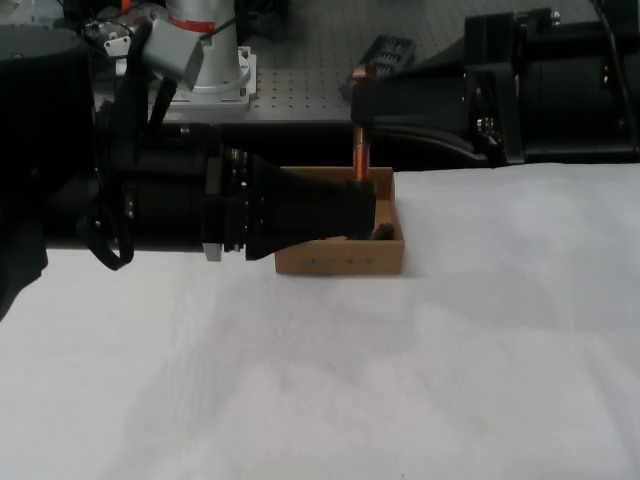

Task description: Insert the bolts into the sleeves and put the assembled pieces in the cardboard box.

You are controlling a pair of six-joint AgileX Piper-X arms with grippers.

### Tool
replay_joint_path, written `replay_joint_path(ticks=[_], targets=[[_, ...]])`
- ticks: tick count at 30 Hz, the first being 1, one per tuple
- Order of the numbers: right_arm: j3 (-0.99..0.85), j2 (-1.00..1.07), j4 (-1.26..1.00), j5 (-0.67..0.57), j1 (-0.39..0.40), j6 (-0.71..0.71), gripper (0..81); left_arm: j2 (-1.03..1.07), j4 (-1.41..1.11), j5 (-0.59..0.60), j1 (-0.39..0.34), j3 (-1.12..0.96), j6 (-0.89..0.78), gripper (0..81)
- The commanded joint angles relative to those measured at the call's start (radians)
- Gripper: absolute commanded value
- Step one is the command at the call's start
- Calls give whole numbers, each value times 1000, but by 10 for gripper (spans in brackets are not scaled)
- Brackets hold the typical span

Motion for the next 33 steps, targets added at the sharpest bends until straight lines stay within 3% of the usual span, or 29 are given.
replay_joint_path(ticks=[1, 13, 23, 33], targets=[[-5, 4, 28, -82, 3, -2, 19, -5, -57, -41, -1, -11, 20, 6], [-5, 2, 48, -136, 3, -59, 19, -5, -84, -50, -1, -16, 20, 6], [-5, -14, 49, -20, 3, -61, 19, -5, -93, -114, -1, -18, 20, 6], [-5, -16, 48, -22, 52, -46, 19, -5, -107, -114, -1, -18, 20, 6]])
